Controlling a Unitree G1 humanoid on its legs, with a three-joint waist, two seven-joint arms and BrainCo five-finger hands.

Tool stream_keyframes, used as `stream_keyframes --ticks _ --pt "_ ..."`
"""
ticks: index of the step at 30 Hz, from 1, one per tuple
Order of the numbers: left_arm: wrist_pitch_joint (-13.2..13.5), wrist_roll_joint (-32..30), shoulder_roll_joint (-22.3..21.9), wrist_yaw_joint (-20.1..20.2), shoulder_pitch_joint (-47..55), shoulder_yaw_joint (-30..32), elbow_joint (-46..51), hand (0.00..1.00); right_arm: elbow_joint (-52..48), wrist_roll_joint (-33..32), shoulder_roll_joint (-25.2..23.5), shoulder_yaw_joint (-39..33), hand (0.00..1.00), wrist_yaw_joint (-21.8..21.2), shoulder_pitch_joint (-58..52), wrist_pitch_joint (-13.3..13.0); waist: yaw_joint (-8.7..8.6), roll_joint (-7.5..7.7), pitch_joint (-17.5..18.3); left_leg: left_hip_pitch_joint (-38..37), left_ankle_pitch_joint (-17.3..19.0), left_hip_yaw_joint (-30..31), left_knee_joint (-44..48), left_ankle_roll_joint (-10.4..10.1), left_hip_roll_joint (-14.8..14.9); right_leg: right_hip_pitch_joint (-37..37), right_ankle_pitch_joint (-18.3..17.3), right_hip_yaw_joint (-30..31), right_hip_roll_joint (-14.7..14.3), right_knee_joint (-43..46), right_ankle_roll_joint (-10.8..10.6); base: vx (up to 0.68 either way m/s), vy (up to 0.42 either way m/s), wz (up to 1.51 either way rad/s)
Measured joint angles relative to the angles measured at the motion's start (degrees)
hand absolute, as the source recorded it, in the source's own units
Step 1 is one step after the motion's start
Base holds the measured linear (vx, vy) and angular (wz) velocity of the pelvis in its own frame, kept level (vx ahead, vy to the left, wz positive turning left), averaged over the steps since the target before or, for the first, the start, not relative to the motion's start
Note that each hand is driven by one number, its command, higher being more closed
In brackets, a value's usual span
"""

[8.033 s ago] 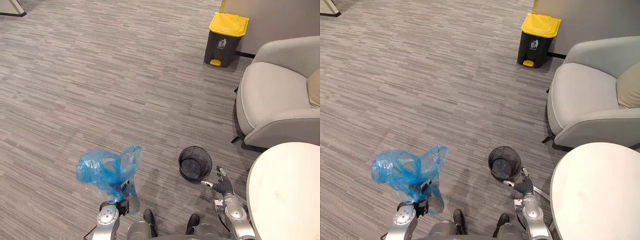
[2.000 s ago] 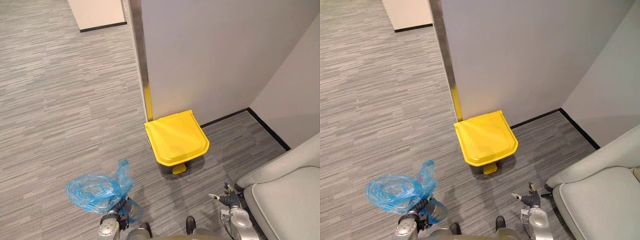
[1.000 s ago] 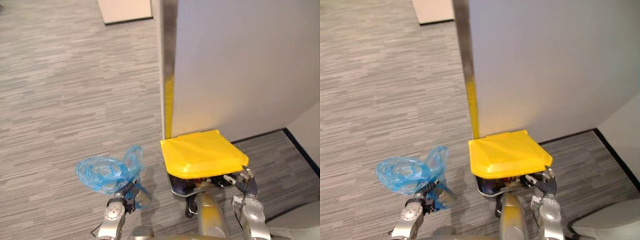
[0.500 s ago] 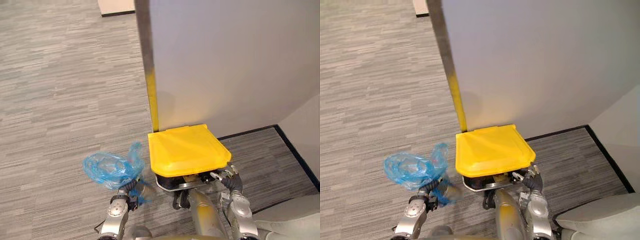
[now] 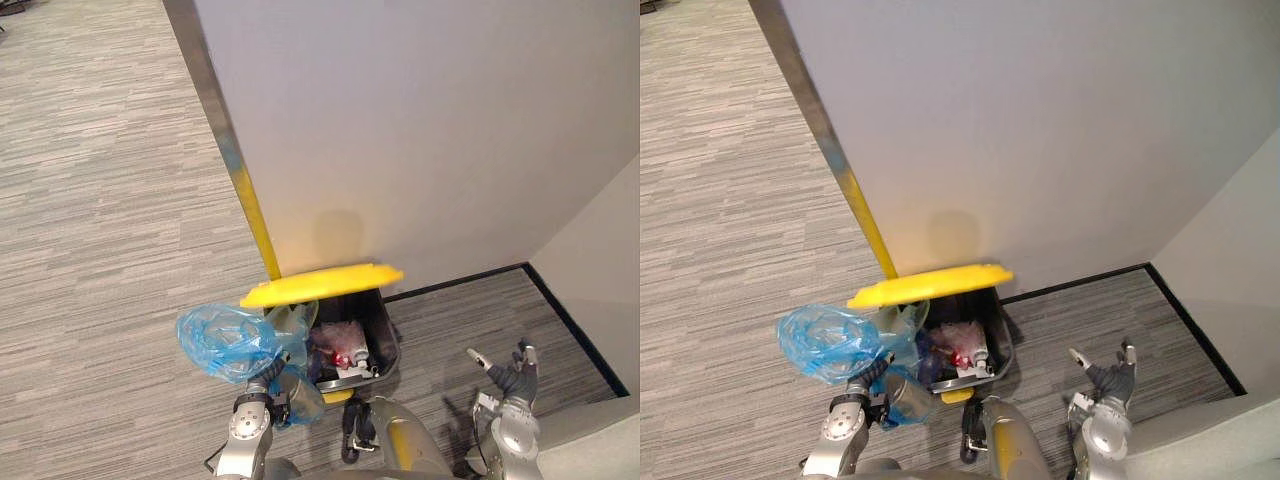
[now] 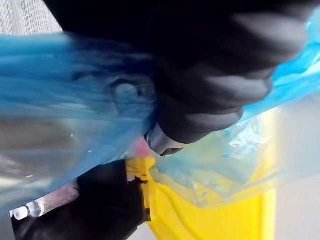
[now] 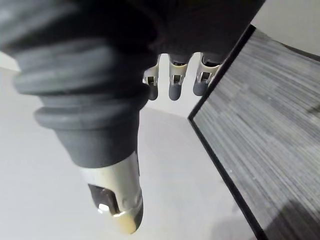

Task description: Gather rubbish on tea table into small bin, then transfer packed bag to large trash can.

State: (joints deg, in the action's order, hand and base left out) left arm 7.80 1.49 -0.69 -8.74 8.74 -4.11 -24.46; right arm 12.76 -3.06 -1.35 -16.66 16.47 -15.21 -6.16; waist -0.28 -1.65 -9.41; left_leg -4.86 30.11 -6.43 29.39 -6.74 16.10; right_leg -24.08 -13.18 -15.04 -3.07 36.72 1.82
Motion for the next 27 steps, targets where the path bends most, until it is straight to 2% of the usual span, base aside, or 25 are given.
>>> stream_keyframes --ticks 2,6,8,9,10,11,12,13,14,15,16,18,22,27 --pt "-0.1 0.0 0.3 0.1 -0.4 -0.2 -0.3 1.0 3.6 -1.9 0.0 1.7 0.0 -2.1 0.2 0.0 0.06 0.81 -0.1 0.1 -0.2 0.0 -1.4 -0.2 0.4 0.0 0.2 -0.7 0.0 -0.7 -0.3 -0.02 -0.079 0.11" --pt "-0.2 0.0 1.0 1.3 -0.5 -0.2 -2.8 1.0 11.8 -3.9 0.3 8.1 0.0 -7.8 1.5 0.4 0.12 0.95 -0.1 0.7 -0.2 1.6 -5.8 -0.2 0.9 0.1 0.4 -2.5 -0.9 -4.9 -0.7 0.0 -0.085 0.12" --pt "-0.2 0.0 1.8 1.4 -1.2 -0.2 -4.5 1.0 14.7 -4.6 0.4 11.0 0.0 -9.3 3.4 0.4 0.36 1.04 -0.1 0.8 -0.2 2.4 -7.4 -0.2 1.0 0.2 0.4 -3.4 -1.1 -6.2 -0.7 0.02 -0.103 0.12" --pt "-0.2 0.0 2.8 1.6 -2.5 0.1 -6.6 1.0 19.2 -5.8 0.2 13.8 0.0 -10.7 6.7 0.3 0.46 1.8 -1.0 1.6 -0.4 4.4 -5.0 -0.4 -0.6 1.4 0.9 -4.6 -0.9 -8.8 -1.4 -0.02 -0.113 0.06" --pt "-0.2 0.0 3.1 1.7 -3.2 0.2 -8.0 1.0 21.4 -6.0 -0.1 15.5 0.0 -11.3 8.5 0.4 0.94 2.04 -1.1 3.1 -0.3 4.9 -1.6 -0.1 -2.2 2.2 1.9 -5.2 -0.9 -11.2 -3.6 -0.04 -0.079 -0.03" --pt "0.0 0.0 2.2 2.0 -3.7 0.3 -9.3 1.0 22.4 -6.4 0.8 17.8 0.0 -11.8 11.1 0.2 1.48 0.07 -1.8 6.0 -1.1 4.4 1.5 1.1 -2.1 0.2 0.8 -3.5 -1.4 -6.7 -6.5 -0.04 -0.026 0.39" --pt "0.3 0.0 1.6 2.3 -4.2 1.7 -9.6 1.0 22.1 -6.7 1.6 19.9 0.0 -12.5 12.6 -0.3 -0.29 -0.64 -2.6 7.3 -2.6 6.0 0.6 1.0 -2.1 -2.3 1.7 5.1 -1.9 1.6 0.4 -0.03 0.028 0.64" --pt "0.4 0.0 1.8 2.3 -5.4 2.3 -10.8 1.0 25.0 -7.5 1.3 21.4 0.0 -13.0 15.3 0.0 0.32 1.9 -4.1 6.4 -2.0 6.4 0.6 -1.6 -3.7 -1.1 0.5 7.4 0.9 1.1 0.4 -0.01 0.031 0.79" --pt "0.3 0.0 1.9 2.2 -5.9 2.4 -11.8 1.0 26.6 -7.9 1.4 22.3 0.0 -13.0 16.9 0.3 1.01 1.54 -4.3 6.6 -2.1 7.6 0.0 -1.4 -3.5 -0.7 0.4 6.7 1.0 0.0 -0.6 0.03 -0.027 0.52" --pt "0.2 0.1 2.2 2.2 -5.9 2.3 -12.4 1.0 27.1 -8.3 1.8 24.2 0.0 -13.0 18.7 0.3 1.23 1.48 -4.5 7.4 -3.9 8.6 -2.0 -0.6 -3.4 -0.5 2.0 5.1 1.1 -2.4 -0.4 0.07 -0.103 0.42" --pt "0.2 0.1 2.2 2.1 -5.5 2.4 -12.4 1.0 27.1 -8.3 1.9 25.7 0.0 -13.1 20.2 0.2 1.53 1.53 -4.6 7.9 -5.5 9.1 -3.4 -1.6 -3.3 -0.7 3.1 4.5 1.1 -3.5 1.6 0.06 -0.111 0.38" --pt "0.2 0.1 2.4 2.0 -5.3 2.3 -12.4 1.0 27.1 -8.4 1.8 27.5 0.0 -13.0 22.7 0.2 1.88 1.39 -4.6 8.0 -6.4 9.6 -4.9 -2.0 -3.2 -0.6 4.3 3.5 1.3 -4.6 3.3 0.05 -0.059 0.17" --pt "0.4 0.1 2.8 1.8 -5.9 1.7 -12.4 1.0 27.1 -9.3 2.0 29.3 0.0 -13.0 25.1 0.0 1.53 1.39 -4.6 8.1 -8.7 9.5 -6.7 -2.5 -3.3 0.0 5.3 2.7 2.3 -5.4 3.4 0.03 0.004 0.18" --pt "0.5 0.2 4.2 0.9 -5.8 0.1 -12.4 1.0 27.5 -9.8 2.7 30.7 0.0 -12.9 25.6 -0.1 1.8 1.32 -4.7 8.6 -10.2 9.4 -7.3 -1.4 -3.6 1.1 7.5 2.7 2.2 -8.9 2.7 -0.03 0.022 0.04"
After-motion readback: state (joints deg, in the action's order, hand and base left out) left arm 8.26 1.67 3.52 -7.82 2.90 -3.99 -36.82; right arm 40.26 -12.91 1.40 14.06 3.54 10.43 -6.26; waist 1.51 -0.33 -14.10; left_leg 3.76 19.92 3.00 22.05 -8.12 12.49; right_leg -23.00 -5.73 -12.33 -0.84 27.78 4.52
